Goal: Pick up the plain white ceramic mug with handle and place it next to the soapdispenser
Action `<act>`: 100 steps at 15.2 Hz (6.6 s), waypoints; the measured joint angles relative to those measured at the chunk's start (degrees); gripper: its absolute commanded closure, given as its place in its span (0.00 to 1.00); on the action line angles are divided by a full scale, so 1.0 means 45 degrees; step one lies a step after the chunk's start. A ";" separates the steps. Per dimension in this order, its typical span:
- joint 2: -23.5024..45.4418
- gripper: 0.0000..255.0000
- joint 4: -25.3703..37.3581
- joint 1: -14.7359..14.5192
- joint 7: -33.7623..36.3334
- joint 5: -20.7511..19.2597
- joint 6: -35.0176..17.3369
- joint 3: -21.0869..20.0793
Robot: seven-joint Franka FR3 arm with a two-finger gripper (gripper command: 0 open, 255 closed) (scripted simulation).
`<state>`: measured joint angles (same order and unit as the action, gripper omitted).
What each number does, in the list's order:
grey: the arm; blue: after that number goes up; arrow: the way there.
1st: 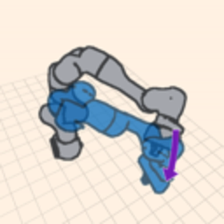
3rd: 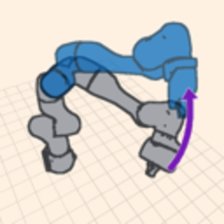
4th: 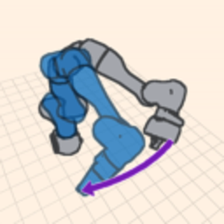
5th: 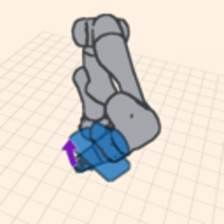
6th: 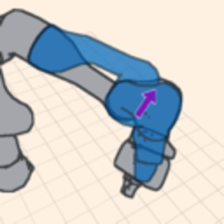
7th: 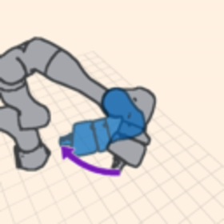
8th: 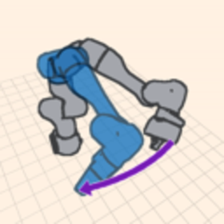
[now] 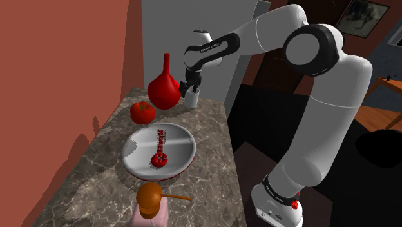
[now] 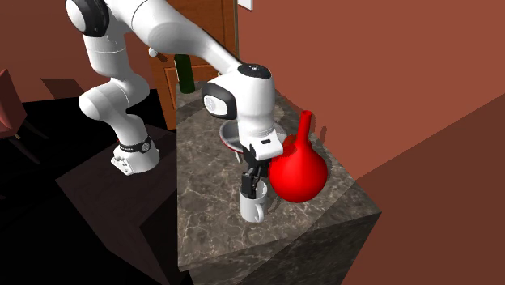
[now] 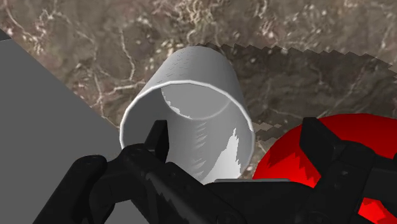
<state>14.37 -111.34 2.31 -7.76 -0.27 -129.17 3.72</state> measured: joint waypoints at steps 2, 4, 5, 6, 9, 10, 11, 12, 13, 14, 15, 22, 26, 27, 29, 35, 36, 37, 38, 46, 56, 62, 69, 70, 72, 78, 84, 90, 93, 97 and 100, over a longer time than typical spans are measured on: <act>0.0016 0.00 0.0006 -0.0009 -0.0005 0.0006 -0.0045 0.0004; -0.0097 1.00 -0.0112 -0.0039 0.0015 0.0008 -0.0140 -0.0010; -0.0127 1.00 -0.0134 -0.0050 0.0008 0.0015 -0.0162 -0.0025; -0.0122 1.00 -0.0154 -0.0047 -0.0007 0.0023 -0.0213 -0.0026; -0.0088 1.00 -0.0146 -0.0030 -0.0039 0.0026 -0.0231 -0.0017; -0.0070 1.00 -0.0151 -0.0017 -0.0044 0.0025 -0.0248 -0.0004; -0.0027 1.00 -0.0097 -0.0016 -0.0033 0.0017 -0.0200 0.0004; 0.0012 1.00 -0.0033 -0.0022 -0.0006 0.0008 -0.0122 0.0010; -0.0007 1.00 -0.0040 -0.0028 -0.0015 0.0013 -0.0109 0.0007; -0.0072 1.00 -0.0056 -0.0054 -0.0001 0.0015 -0.0068 -0.0012; -0.0113 1.00 0.0013 -0.0082 0.0011 0.0020 0.0043 -0.0035; -0.0481 1.00 0.0391 -0.0111 0.0054 -0.0014 0.0979 -0.0034; -0.0693 1.00 0.0856 -0.0112 0.0051 -0.0026 0.1663 -0.0029; -0.0749 1.00 0.0946 -0.0118 0.0059 -0.0030 0.1809 -0.0031; -0.0866 1.00 0.1166 -0.0115 0.0051 -0.0037 0.2145 -0.0027; -0.1102 1.00 0.1875 -0.0118 0.0048 -0.0050 0.3092 -0.0024; -0.1149 1.00 0.1986 -0.0116 0.0043 -0.0051 0.3249 -0.0022; -0.1205 1.00 0.2093 -0.0121 0.0049 -0.0055 0.3412 -0.0024; -0.1219 1.00 0.2256 -0.0122 0.0049 -0.0055 0.3587 -0.0024; -0.1407 1.00 0.3373 -0.0136 0.0060 -0.0065 0.4894 -0.0031; -0.1304 1.00 0.5229 -0.0105 -0.0008 -0.0050 0.6644 -0.0010; -0.1152 1.00 0.6451 -0.0117 0.0003 -0.0043 0.7717 -0.0020; -0.0704 1.00 0.8252 -0.0075 -0.0060 -0.0006 0.9066 0.0000; -0.0881 1.00 0.8036 -0.0158 0.0066 -0.0033 0.9035 -0.0047; -0.1541 1.00 0.7202 -0.0389 0.0426 -0.0106 0.8867 -0.0192; -0.3735 1.00 0.4453 -0.1140 0.1827 -0.0253 0.8343 -0.0850; -0.5532 1.00 0.2458 -0.1824 0.3341 -0.0166 0.8181 -0.1691; -0.6827 1.00 0.1269 -0.2468 0.4896 0.0121 0.8300 -0.2660; -0.7482 1.00 0.0666 -0.2820 0.5756 0.0356 0.8347 -0.3225; -0.7995 1.00 0.0342 -0.3239 0.6840 0.0670 0.8523 -0.3958; -0.8152 1.00 0.0230 -0.3545 0.7701 0.0903 0.8550 -0.4565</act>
<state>-22.32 -110.30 -13.64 26.90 3.80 -90.70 -16.82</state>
